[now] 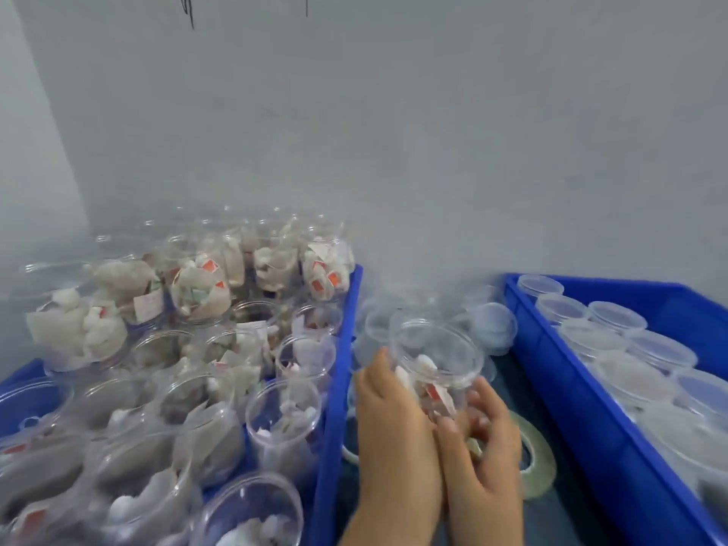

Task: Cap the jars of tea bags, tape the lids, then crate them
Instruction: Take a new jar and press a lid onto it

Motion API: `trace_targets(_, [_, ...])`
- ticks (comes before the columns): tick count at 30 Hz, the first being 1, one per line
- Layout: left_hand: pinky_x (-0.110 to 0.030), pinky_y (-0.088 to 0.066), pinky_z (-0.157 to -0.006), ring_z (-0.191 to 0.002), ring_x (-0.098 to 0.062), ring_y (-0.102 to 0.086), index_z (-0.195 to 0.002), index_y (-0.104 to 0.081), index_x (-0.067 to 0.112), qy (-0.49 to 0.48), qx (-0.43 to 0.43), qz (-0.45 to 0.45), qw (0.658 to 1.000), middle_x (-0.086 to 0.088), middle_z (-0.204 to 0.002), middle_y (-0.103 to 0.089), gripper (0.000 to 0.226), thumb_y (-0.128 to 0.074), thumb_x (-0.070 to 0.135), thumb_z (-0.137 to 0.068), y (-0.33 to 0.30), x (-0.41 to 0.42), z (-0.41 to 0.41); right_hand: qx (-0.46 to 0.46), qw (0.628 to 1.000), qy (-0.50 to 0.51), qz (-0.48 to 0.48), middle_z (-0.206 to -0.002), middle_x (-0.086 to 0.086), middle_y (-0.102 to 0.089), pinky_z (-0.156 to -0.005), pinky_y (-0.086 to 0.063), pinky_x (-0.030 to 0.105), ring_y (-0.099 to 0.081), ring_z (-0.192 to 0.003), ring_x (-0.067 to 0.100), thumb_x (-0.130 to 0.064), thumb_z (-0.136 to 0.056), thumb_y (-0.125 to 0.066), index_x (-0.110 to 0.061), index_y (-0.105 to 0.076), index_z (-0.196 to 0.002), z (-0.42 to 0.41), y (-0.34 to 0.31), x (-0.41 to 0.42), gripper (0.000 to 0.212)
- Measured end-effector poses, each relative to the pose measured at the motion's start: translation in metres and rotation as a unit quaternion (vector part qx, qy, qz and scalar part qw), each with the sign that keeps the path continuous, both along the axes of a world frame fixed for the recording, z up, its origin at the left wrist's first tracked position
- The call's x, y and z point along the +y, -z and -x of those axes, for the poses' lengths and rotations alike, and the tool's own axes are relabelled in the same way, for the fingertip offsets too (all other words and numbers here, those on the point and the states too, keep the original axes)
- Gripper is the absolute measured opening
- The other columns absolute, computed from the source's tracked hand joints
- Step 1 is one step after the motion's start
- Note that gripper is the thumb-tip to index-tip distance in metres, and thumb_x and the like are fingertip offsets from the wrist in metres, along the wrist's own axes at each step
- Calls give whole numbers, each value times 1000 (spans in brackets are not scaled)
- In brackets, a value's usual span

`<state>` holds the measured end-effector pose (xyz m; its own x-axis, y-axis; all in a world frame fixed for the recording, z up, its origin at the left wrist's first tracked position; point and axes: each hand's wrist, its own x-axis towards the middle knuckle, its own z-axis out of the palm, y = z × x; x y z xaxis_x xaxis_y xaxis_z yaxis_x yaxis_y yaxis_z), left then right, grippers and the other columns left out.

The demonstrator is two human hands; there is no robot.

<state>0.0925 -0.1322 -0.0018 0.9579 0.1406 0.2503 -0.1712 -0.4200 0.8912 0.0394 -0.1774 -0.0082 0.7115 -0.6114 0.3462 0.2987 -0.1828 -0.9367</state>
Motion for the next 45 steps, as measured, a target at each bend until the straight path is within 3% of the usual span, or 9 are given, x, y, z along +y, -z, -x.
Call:
trace_targets(6, [-17,-47,-81,-103,-12,-58,-113,-45,33,49,114,57,991,8,-116,-56,24,-56,23,-94,53,-42,13,135,989,-14,56,-121,3,-52,-89,-46,27,-57,-101,16,-1,-81,-66,-15,-50,-129,2,51,-59,53])
trace_targets(11, [-30,-43,-83,-113,-26,-55,-135,-35,15,31,99,-19,994,-4,-125,-52,92,-83,44,-61,92,-48,2,217,970,-91,65,-104,-9,-61,-74,-51,21,-63,-88,5,-11,-88,-60,-37,-55,-100,-15,74,-90,29])
trace_targets(15, [-34,-48,-85,-110,-30,-58,-128,-45,7,22,48,-64,997,-6,-114,-53,102,-87,49,-46,113,-44,-7,225,957,-6,181,-112,-7,-60,-84,-37,19,-55,-106,12,-4,-87,-51,-20,-58,-116,-53,72,-117,34])
trace_targets(19, [-22,-43,-86,-113,-14,-51,-127,-36,21,54,45,-77,994,13,-110,-34,101,-71,63,-41,119,-34,-13,295,893,-24,340,-128,2,-53,-97,-43,37,-50,-116,19,-12,-90,-52,-14,-61,-117,-113,69,-142,28])
trace_targets(25, [-21,-43,-89,-117,-11,-47,-130,-31,25,59,52,-66,995,14,-115,-35,106,-65,66,-38,126,-34,-14,446,707,-116,537,-144,9,-33,-109,-28,43,-25,-137,26,-27,-96,-47,-11,-56,-125,-165,92,-153,34])
trace_targets(29, [-23,-44,-91,-117,-11,-46,-131,-30,25,57,53,-70,994,11,-122,-37,108,-66,68,-38,132,-36,-15,322,831,4,454,-117,5,-55,-90,-41,31,-53,-104,19,-19,-92,-55,-8,-62,-108,-148,77,-148,21])
trace_targets(34, [-21,-44,-83,-108,-16,-54,-128,-35,21,34,18,-17,999,7,-114,-41,103,-72,66,-42,138,-43,-16,46,988,74,125,-89,-6,-58,-55,-41,8,-59,-67,-2,-9,-85,-61,-23,-51,-97,-99,6,-138,20])
trace_targets(37, [-15,-39,-72,-99,-12,-59,-118,-23,39,36,46,23,998,15,-106,-47,97,-73,65,-40,137,-46,-15,87,991,-74,-65,-85,1,-64,-51,-48,17,-62,-55,3,-1,-88,-48,-23,-63,-97,-78,-20,-131,28])
trace_targets(45, [-21,-46,-74,-102,-15,-62,-119,-20,37,20,92,11,995,9,-117,-58,101,-74,64,-38,135,-44,-2,219,947,-178,155,-106,-6,-65,-69,-42,16,-55,-82,5,-6,-94,-46,-28,-70,-96,-48,21,-105,32])
